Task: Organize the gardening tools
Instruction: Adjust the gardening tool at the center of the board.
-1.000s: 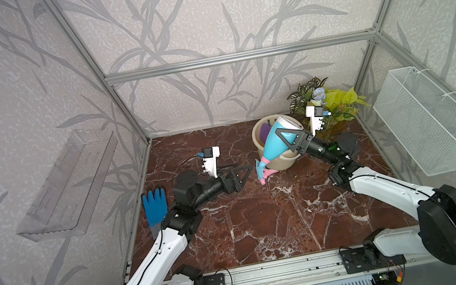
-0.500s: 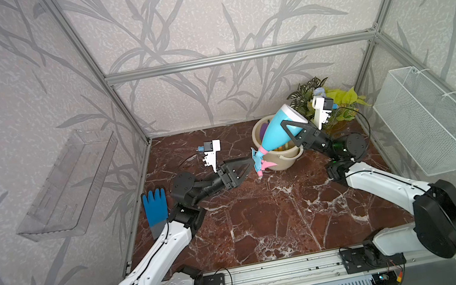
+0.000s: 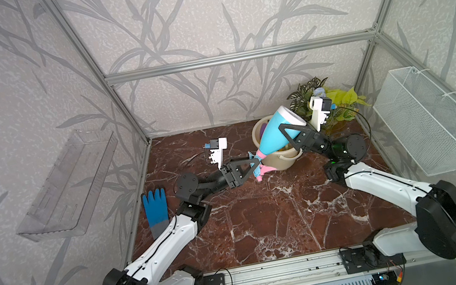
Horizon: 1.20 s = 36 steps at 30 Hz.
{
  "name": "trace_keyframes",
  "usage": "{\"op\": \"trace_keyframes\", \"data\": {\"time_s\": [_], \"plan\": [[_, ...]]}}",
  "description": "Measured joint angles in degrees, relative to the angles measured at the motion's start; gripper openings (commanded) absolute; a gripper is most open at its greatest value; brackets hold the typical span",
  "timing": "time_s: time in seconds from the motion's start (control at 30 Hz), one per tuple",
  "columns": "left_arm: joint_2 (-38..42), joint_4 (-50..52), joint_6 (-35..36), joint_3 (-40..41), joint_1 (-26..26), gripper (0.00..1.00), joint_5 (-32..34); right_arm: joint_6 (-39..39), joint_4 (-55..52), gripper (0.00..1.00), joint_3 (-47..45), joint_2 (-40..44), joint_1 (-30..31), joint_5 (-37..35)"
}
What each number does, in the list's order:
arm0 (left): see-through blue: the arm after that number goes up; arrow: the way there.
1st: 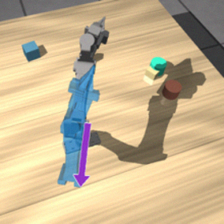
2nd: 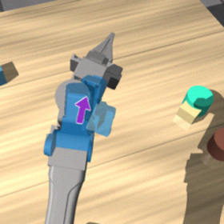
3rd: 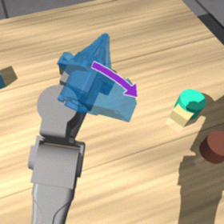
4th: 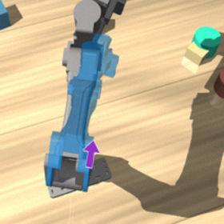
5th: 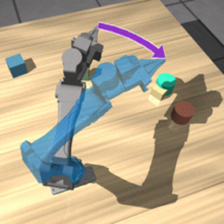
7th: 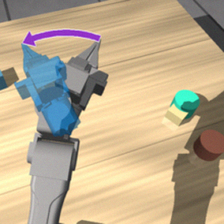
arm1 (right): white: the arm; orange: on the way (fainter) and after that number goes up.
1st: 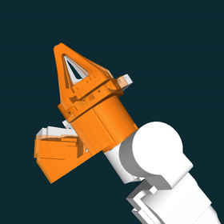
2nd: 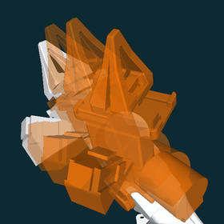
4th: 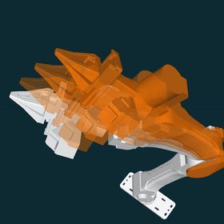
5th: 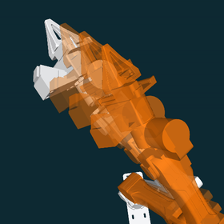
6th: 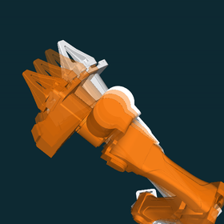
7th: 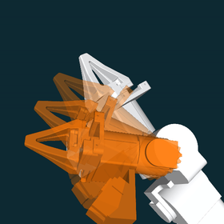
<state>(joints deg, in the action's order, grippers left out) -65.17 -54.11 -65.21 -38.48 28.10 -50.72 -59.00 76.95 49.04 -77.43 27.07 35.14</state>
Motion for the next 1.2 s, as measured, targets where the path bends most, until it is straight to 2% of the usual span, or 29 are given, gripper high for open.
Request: {"op": "trace_keyframes", "data": {"time_s": [0.23, 0.6, 0.8, 1.03, 1.2], "plan": [[-0.24, -2.8, -1.44, 0.02, 0.42, 0.47, -0.24, -0.22, 1.27, 0.74, 0.31, 1.01, 0.52, -0.15], [-1.09, -7.87, -2.95, 0.02, 0.85, 0.0, -1.03, -2.08, 2.34, 0.8, 0.44, 2.19, 0.74, -0.63], [-0.79, -7.98, -2.23, 0.02, 0.94, 0.0, -0.9, -0.9, 1.64, 0.97, 0.26, 2.25, 0.74, -1.64], [3.45, 0.35, 1.9, 0.02, -0.13, 0.0, 0.26, 0.15, 1.07, 0.99, -2.21, 2.25, -0.76, -4.57], [6.16, 6.23, 4.59, 0.02, -1.49, 0.0, 1.07, 0.11, 0.37, 0.94, -3.26, 2.25, -1.22, -5.49]]}}
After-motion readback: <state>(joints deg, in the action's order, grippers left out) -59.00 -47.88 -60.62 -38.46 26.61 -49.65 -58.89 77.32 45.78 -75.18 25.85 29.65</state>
